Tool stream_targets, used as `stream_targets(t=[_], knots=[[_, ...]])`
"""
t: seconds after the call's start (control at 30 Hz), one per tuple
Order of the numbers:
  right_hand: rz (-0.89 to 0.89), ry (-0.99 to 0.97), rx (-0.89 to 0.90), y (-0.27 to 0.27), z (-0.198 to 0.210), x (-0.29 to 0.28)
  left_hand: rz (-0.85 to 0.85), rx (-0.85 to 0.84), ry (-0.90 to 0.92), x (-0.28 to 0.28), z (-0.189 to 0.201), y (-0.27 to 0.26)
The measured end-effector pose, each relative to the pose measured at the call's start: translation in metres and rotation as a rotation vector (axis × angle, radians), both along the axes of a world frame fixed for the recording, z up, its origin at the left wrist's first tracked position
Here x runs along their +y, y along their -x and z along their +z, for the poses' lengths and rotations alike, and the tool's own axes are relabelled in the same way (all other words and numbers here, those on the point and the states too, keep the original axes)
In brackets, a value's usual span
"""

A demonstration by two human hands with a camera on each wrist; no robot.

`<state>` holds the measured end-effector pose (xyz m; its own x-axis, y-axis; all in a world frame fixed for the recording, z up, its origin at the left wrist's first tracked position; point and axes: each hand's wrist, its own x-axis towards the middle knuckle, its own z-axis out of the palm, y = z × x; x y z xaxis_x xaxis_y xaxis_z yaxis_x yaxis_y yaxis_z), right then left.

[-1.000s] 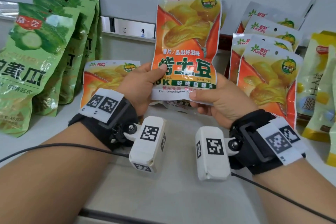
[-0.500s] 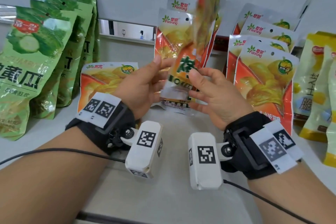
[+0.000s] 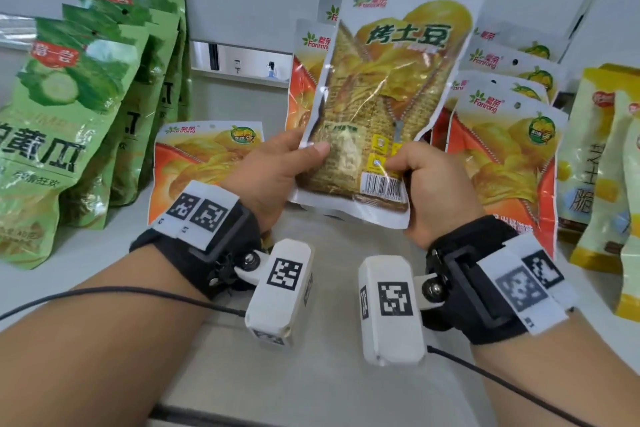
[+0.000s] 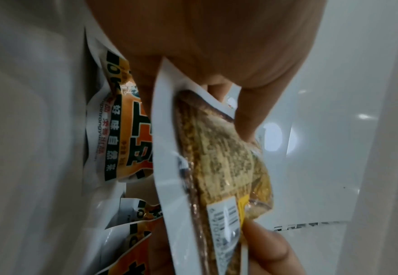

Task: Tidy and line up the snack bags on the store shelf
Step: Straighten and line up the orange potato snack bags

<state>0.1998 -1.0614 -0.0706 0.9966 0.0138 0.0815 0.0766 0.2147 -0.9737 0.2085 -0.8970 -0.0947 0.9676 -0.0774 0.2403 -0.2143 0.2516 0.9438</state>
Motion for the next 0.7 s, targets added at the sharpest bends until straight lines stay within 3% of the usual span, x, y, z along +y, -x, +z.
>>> stream_targets(t=[0.23, 0.4, 0.5, 0.7], knots=[[-0.121, 0.267, -0.118, -0.007, -0.003, -0.007, 0.010, -0.040, 0.045, 0.001, -0.003, -0.003], [-0.077, 0.306, -0.095, -0.012, -0.011, -0.010, 0.024, -0.008, 0.134, -0.001, 0.000, -0.003], [-0.090, 0.255, -0.150, -0.008, -0.009, -0.005, 0.080, -0.001, 0.106, 0.001, -0.001, -0.005], [-0.107, 0.116, -0.306, -0.009, -0.007, -0.007, 0.010, -0.005, 0.143, 0.001, -0.005, -0.005]])
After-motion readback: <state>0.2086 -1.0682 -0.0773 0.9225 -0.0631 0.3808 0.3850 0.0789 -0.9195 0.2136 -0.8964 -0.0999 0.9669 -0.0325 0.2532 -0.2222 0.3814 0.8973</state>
